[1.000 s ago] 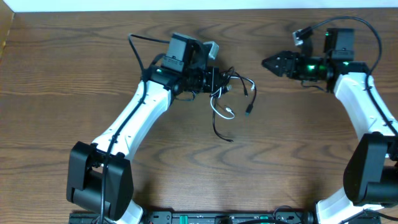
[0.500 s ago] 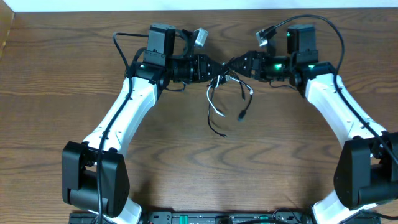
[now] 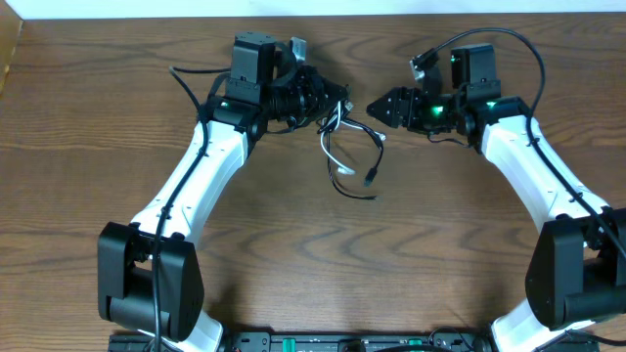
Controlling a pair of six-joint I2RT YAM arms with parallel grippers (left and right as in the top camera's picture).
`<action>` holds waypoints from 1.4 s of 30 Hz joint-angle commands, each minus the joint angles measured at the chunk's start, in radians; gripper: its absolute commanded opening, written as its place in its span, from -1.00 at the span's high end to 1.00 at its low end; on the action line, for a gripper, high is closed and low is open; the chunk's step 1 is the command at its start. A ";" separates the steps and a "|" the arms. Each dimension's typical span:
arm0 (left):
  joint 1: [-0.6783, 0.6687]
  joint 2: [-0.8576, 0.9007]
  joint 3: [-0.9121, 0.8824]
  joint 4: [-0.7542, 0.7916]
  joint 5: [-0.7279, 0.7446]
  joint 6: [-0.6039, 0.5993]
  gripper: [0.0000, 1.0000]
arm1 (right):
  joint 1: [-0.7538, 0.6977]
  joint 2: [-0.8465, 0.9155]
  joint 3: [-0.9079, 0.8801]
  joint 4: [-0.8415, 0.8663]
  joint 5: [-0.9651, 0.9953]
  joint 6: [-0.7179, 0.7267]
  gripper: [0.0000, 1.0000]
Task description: Untangle cables
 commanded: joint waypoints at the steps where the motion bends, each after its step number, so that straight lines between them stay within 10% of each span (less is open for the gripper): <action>1: 0.005 -0.002 0.019 0.005 -0.067 -0.103 0.85 | 0.018 -0.018 0.013 0.017 -0.004 -0.005 -0.42; 42: -0.024 -0.002 0.019 0.004 -0.059 -0.102 0.85 | 0.093 -0.018 0.013 0.185 0.157 0.111 -0.33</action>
